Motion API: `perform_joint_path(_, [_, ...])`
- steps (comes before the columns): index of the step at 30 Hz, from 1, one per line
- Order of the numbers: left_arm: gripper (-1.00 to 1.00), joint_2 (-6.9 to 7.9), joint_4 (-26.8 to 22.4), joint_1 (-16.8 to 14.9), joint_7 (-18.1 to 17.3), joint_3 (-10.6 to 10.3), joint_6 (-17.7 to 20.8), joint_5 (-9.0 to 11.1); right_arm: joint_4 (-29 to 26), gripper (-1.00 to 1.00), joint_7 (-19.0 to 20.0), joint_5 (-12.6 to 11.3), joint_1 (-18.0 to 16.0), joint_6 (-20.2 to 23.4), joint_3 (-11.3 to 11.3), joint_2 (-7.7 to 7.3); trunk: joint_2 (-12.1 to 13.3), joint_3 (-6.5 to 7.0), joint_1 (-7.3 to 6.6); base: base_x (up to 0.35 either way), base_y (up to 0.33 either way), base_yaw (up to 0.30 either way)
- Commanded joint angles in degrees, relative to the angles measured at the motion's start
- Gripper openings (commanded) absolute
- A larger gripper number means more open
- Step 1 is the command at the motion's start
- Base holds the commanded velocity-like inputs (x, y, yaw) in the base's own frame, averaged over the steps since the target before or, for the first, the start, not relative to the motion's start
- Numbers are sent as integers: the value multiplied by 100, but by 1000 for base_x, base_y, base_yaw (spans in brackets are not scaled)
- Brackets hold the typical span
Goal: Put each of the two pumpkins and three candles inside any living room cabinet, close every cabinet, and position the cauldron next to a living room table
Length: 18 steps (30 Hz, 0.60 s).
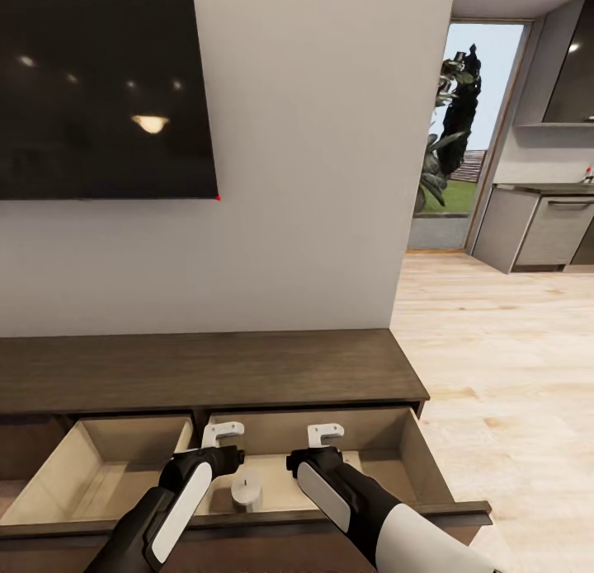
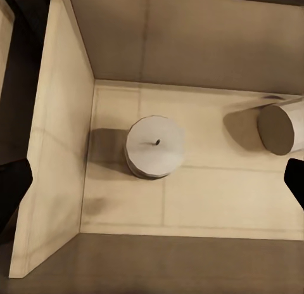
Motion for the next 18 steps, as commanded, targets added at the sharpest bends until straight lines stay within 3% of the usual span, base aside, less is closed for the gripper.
perform_joint_path(1, [100, 7, -7, -5, 58, -18, 7, 60, -3, 100, -40, -25, -7, 20, 17, 0, -3, -6, -1, 0, 0, 0])
perform_joint_path(18, [100, -4, -40, -29, 57, -22, 86, 61, -3, 100, -33, -78, -7, 20, 11, 0, 679, 299, -374, 0, 0, 0])
